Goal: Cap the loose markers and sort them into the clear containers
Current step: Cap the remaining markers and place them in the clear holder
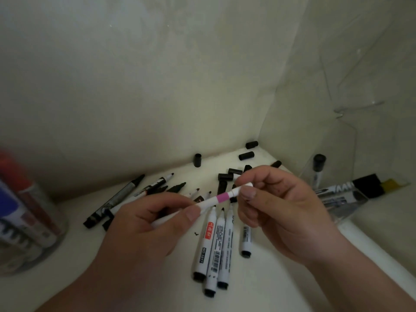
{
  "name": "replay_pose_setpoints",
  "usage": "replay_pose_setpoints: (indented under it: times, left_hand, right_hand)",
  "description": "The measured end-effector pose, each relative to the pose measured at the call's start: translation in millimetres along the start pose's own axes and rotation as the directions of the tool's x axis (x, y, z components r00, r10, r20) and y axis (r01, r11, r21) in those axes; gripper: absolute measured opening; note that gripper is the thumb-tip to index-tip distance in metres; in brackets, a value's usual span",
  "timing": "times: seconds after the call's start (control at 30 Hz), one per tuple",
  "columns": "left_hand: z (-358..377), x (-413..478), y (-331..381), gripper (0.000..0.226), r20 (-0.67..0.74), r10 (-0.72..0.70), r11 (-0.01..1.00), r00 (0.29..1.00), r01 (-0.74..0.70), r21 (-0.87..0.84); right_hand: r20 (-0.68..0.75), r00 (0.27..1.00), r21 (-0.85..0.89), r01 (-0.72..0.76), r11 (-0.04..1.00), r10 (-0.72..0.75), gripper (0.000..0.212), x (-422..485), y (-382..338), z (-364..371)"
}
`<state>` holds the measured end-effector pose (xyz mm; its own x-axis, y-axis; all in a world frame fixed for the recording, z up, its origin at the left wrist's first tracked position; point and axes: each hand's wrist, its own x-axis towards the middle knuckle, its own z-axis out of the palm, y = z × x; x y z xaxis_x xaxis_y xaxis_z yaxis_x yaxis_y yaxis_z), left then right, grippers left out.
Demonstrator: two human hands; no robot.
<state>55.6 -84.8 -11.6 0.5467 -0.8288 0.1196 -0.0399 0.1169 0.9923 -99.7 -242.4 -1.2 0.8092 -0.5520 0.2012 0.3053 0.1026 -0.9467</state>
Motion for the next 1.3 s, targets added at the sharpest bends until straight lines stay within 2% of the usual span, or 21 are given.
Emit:
replay_pose_setpoints:
  times: [0.17,0.23,0.37,0.5,0.67,0.73,0.8,0.9,0.97,1.07,1.1,1.17,1.2,1.23,1.27,1.3]
  left_hand:
    - [-2,-4,5,0.025,0.035,0.035,0.992,0.999,-0.039,0.122]
    - [-1,-5,7,0.018,0.037,0.059,0.989,0.998,-0.063,0.136]
    - [0,-7,4,0.017,-0.001,0.145,0.974,0.989,-0.143,0.176]
    - [3,-8,8,0.01,-0.027,0.151,0.972,0.988,-0.143,0.184]
    - [9,-8,8,0.013,-0.071,0.204,0.941,0.976,-0.176,0.289]
    - [13,-10,6,0.014,-0.075,0.204,0.943,0.976,-0.175,0.283]
    - [16,-10,1,0.018,-0.046,0.187,0.942,0.981,-0.167,0.291]
    - [20,-11,3,0.019,-0.018,0.191,0.93,0.981,-0.175,0.323]
    - [24,-16,10,0.017,0.016,0.214,0.92,0.977,-0.207,0.333]
    - [12,-15,6,0.035,0.079,0.119,0.943,0.99,-0.138,0.304]
    - [-1,-20,-11,0.043,0.147,0.076,0.946,0.986,-0.118,0.301]
    - [-20,-6,-36,0.055,0.12,-0.022,0.932,0.993,-0.023,0.361]
    - [-20,-3,-35,0.053,0.187,-0.022,0.928,0.982,-0.05,0.37]
    - [-11,-3,-29,0.041,0.208,0.062,0.892,0.976,-0.147,0.428]
    - [1,2,-18,0.032,0.139,0.138,0.835,0.981,-0.191,0.516]
    - [7,-3,-11,0.024,0.157,0.197,0.782,0.968,-0.252,0.57]
  right_hand:
    - [0.109,0.993,0.038,-0.053,0.998,0.049,0.025,-3,-8,2]
    - [0.119,0.99,0.032,-0.072,0.997,0.068,0.022,-4,-12,3]
    - [0.094,0.993,0.041,-0.08,0.996,0.076,0.023,-3,-10,11]
    - [-0.009,0.999,-0.061,-0.051,0.997,0.05,0.035,-2,-6,19]
    - [-0.241,0.969,-0.208,0.003,0.978,-0.054,0.024,-6,-4,40]
    - [-0.315,0.944,-0.185,0.042,0.982,-0.1,0.02,-6,-6,48]
    - [-0.371,0.921,-0.107,0.083,0.991,-0.117,0.031,-7,-9,54]
    - [-0.397,0.911,-0.001,0.122,0.993,-0.112,0.043,-11,-14,60]
    - [-0.388,0.91,-0.055,0.138,0.989,-0.149,0.035,-14,-15,63]
    - [-0.349,0.893,-0.189,0.232,0.954,-0.286,0.028,-21,-23,62]
    - [-0.331,0.864,-0.268,0.298,0.916,-0.378,0.028,-23,-31,59]
    - [-0.274,0.738,-0.483,0.449,0.752,-0.617,0.028,-28,-59,46]
    - [-0.248,0.637,-0.575,0.509,0.64,-0.73,0.028,-32,-77,37]
    - [-0.236,0.517,-0.663,0.534,0.525,-0.823,0.029,-36,-94,26]
    - [-0.227,0.395,-0.751,0.512,0.418,-0.89,0.029,-40,-110,11]
    - [-0.235,0.291,-0.82,0.453,0.35,-0.927,0.027,-44,-125,-5]
